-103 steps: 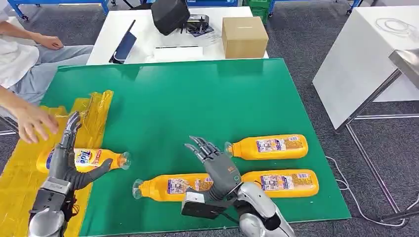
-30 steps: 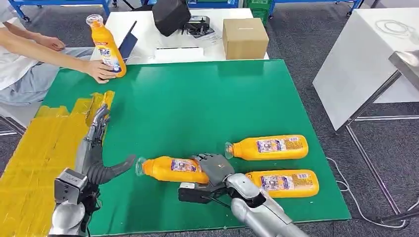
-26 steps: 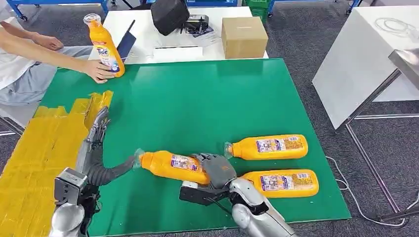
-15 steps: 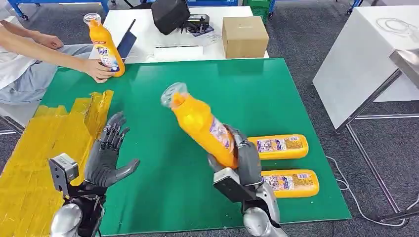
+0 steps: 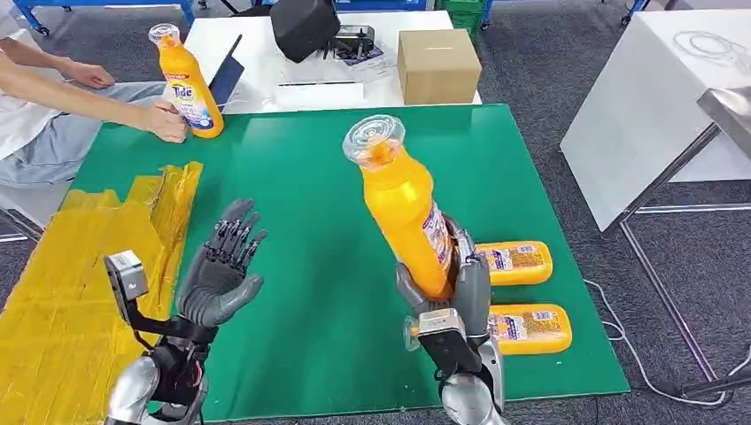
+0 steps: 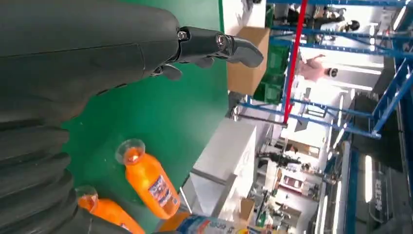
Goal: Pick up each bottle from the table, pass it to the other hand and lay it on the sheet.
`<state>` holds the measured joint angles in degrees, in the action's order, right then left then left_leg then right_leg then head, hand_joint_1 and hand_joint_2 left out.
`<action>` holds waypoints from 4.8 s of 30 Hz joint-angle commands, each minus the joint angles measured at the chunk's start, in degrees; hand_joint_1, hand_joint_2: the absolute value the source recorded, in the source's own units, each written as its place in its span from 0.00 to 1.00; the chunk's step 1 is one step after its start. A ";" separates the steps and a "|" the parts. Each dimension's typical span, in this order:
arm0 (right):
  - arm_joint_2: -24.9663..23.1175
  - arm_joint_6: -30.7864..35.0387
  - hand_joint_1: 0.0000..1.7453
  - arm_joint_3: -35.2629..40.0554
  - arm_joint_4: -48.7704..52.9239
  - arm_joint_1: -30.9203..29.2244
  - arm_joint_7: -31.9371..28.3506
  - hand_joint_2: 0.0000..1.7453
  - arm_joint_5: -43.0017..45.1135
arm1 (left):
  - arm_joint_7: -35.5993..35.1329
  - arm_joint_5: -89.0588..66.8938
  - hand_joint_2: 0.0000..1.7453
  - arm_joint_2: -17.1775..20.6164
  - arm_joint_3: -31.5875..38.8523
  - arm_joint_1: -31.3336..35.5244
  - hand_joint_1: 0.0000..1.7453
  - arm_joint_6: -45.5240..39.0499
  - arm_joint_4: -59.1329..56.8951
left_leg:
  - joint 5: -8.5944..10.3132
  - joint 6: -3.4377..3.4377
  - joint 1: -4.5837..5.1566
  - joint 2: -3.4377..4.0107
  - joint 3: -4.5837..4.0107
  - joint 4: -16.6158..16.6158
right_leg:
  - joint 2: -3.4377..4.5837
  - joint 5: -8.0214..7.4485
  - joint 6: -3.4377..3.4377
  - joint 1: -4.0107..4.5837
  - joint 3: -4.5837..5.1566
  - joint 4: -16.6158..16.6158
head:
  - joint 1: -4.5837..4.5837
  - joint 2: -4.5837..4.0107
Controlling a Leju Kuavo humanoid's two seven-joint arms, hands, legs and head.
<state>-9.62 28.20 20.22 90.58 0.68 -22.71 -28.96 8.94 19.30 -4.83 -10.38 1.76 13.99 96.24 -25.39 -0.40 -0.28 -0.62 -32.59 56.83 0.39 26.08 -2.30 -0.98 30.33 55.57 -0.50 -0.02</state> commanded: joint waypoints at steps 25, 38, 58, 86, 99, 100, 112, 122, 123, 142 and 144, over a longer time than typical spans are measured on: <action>2.07 -14.21 1.00 17.60 -16.67 -9.75 5.16 1.00 -10.38 | -0.20 2.48 1.00 2.23 -5.86 6.60 0.00 2.73 -6.80 | -0.02 0.03 -0.09 0.01 0.15 -0.02 | -0.07 0.01 0.13 0.11 -0.22 -0.08 | -0.02 0.00; 3.11 -13.54 1.00 20.87 -13.30 -10.24 3.95 1.00 -10.48 | -0.33 2.58 1.00 2.26 -5.49 7.67 0.00 2.87 -9.68 | -0.01 0.02 -0.03 0.00 0.08 -0.03 | -0.03 0.01 0.07 0.04 -0.11 -0.04 | 0.00 0.00; 3.28 -11.16 1.00 20.08 -13.26 -9.99 4.36 1.00 -9.27 | 0.16 2.10 1.00 1.79 -4.58 7.03 1.00 2.36 -9.14 | -0.04 0.03 -0.07 0.05 0.15 -0.02 | -0.01 0.02 0.11 0.10 -0.19 -0.07 | 0.00 0.00; 3.84 -1.45 0.00 10.76 3.60 -2.75 0.63 1.00 -6.14 | 6.86 -52.95 1.00 3.41 -0.30 7.97 1.00 -36.04 -4.28 | -0.03 0.02 -0.05 -0.09 0.00 0.04 | -0.14 0.06 0.07 0.06 -0.06 0.02 | -0.02 0.00; 3.47 -4.39 0.00 5.47 11.62 0.86 -0.28 1.00 -5.52 | -2.02 -87.90 1.00 5.04 0.28 6.09 1.00 -42.15 -3.27 | -0.01 0.02 -0.03 -0.02 0.05 -0.01 | -0.06 0.02 0.08 0.04 -0.09 -0.03 | 0.00 0.00; 3.47 -4.39 0.00 5.47 11.62 0.86 -0.28 1.00 -5.52 | -2.02 -87.90 1.00 5.04 0.28 6.09 1.00 -42.15 -3.27 | -0.09 0.05 -0.12 0.01 0.20 0.02 | -0.09 0.06 0.18 0.15 -0.29 -0.08 | 0.00 0.00; 3.45 -4.44 0.00 5.11 11.99 1.08 -0.33 1.00 -5.54 | -5.04 -96.41 1.00 6.25 0.07 6.33 1.00 -41.96 -4.14 | -0.05 0.01 -0.07 0.01 0.12 0.00 | -0.04 0.03 0.09 0.08 -0.18 -0.07 | 0.00 0.00; 3.69 -6.93 0.00 3.59 13.14 0.77 -0.36 1.00 -4.20 | -13.52 -109.30 1.00 15.11 -7.26 10.32 1.00 -31.26 -17.07 | 0.02 0.04 -0.06 -0.08 0.14 -0.06 | -0.14 0.01 0.10 0.07 -0.17 -0.09 | 0.00 0.00; 3.64 -7.01 0.00 3.55 13.03 0.71 -0.33 1.00 -4.21 | -14.08 -109.30 1.00 15.47 -7.75 10.75 1.00 -30.76 -18.28 | 0.00 0.04 -0.09 -0.07 0.18 -0.06 | -0.18 0.03 0.13 0.12 -0.23 -0.11 | -0.02 0.00; 3.36 -8.22 0.00 2.81 11.81 0.49 0.74 1.00 -5.54 | -14.00 -105.65 1.00 13.47 -3.68 12.72 1.00 -22.03 -27.19 | -0.01 0.03 -0.08 -0.02 0.14 -0.03 | -0.11 0.02 0.11 0.09 -0.19 -0.09 | 0.00 0.00; 3.13 -8.20 0.00 2.70 11.40 0.35 0.99 1.00 -5.88 | -14.98 -105.27 1.00 13.30 -3.43 13.45 0.74 -20.71 -28.91 | -0.01 0.03 -0.09 -0.03 0.13 -0.03 | -0.12 0.02 0.11 0.10 -0.18 -0.09 | 0.00 0.00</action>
<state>-6.91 20.42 24.70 103.91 2.32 -22.38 -34.25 -4.70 -87.09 9.40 -14.86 10.84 -9.56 76.00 -25.38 -0.40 -0.28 -0.60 -32.59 56.83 0.40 26.08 -2.30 -0.98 30.34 55.57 -0.50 -0.02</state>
